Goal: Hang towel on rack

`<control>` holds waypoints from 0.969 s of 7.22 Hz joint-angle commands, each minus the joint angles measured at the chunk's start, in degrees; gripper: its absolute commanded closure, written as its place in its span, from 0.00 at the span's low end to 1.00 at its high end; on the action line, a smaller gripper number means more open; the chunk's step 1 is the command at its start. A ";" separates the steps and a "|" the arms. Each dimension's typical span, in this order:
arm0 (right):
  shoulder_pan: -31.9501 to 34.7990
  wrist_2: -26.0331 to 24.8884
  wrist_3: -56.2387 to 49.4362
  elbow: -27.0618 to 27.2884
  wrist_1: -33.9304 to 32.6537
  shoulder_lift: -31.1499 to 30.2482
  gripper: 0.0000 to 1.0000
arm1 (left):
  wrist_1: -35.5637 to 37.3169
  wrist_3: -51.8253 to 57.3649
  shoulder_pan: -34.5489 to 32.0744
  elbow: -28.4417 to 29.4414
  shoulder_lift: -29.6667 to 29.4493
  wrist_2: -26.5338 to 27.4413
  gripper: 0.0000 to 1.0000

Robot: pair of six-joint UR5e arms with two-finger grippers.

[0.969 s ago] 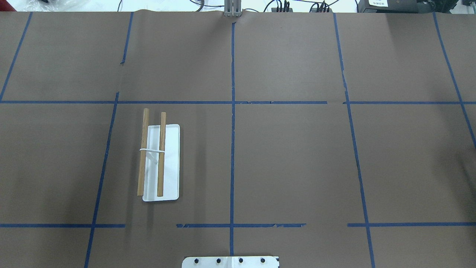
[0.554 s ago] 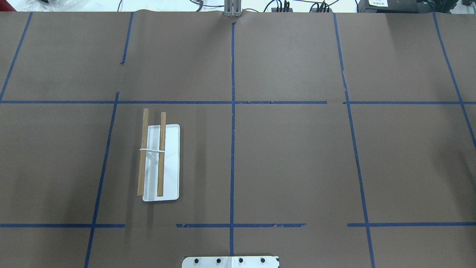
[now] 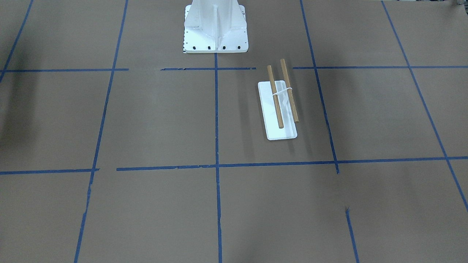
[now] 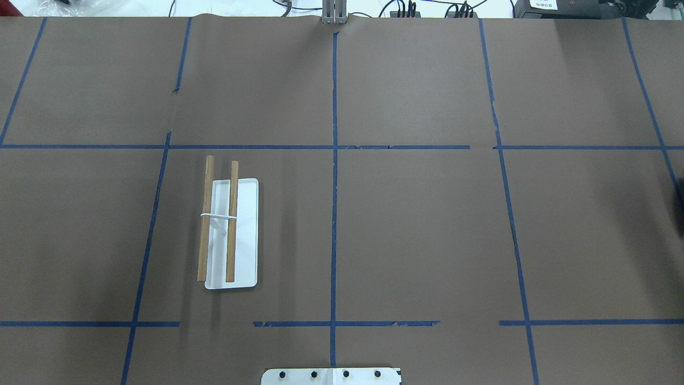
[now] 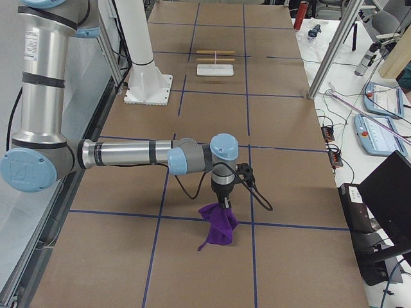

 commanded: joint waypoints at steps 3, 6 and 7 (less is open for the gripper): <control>-2.07 13.14 16.66 10.06 -11.04 12.21 1.00 | -1.79 -19.36 2.09 -1.58 -6.61 0.16 0.00; -12.07 14.04 43.61 12.78 -11.04 26.43 1.00 | -18.92 -53.76 14.72 -5.28 -7.49 -4.67 0.00; -14.37 14.13 51.37 13.13 -11.04 30.58 1.00 | -27.11 -69.95 19.38 -4.76 -9.32 -4.59 0.00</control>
